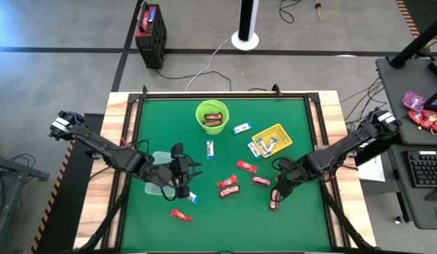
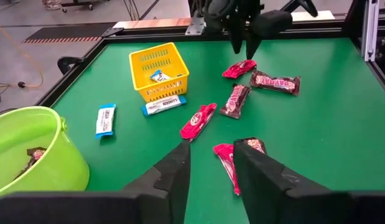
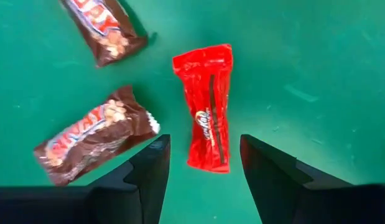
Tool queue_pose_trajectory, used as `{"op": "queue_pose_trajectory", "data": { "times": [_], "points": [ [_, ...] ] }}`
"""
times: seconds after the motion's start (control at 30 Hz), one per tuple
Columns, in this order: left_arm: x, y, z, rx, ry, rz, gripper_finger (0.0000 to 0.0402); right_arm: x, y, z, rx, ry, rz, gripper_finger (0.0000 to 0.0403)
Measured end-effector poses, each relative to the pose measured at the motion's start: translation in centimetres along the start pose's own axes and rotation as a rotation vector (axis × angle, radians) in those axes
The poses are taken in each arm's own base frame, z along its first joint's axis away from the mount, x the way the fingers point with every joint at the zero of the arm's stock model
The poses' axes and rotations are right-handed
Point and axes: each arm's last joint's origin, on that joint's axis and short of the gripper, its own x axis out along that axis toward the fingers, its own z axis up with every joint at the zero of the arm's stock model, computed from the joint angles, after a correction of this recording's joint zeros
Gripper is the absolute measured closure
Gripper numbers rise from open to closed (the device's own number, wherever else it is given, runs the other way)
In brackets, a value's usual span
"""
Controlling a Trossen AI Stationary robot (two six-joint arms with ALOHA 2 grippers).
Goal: Sort candy by brand, put in halloween buckets
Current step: Put the red chocolate bar into the transparent bin
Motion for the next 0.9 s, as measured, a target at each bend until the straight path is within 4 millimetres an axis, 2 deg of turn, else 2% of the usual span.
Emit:
{"op": "queue_pose_trajectory", "data": {
  "times": [0.2, 0.43, 0.53, 0.77, 0.9],
  "points": [
    [0.0, 0.0, 0.0, 0.004, 0.0, 0.0, 0.0268, 1.8, -0.8, -0.4, 0.006, 0.029, 0.02, 0.0216],
    [0.0, 0.0, 0.0, 0.025, 0.0, 0.0, 0.0267, 3.1, -1.6, -0.6, -0.012, 0.042, 0.02, 0.0222],
    [0.0, 0.0, 0.0, 0.026, 0.0, 0.0, 0.0267, 3.3, -1.9, -0.7, -0.019, 0.04, 0.007, 0.0252],
    [0.0, 0.0, 0.0, 0.03, 0.0, 0.0, 0.0267, 3.2, -1.5, -0.5, -0.045, 0.01, 0.035, 0.036],
    [0.0, 0.0, 0.0, 0.03, 0.0, 0.0, 0.0267, 1.8, -0.7, -0.3, -0.06, -0.005, 0.084, 0.0375]
  ]
}}
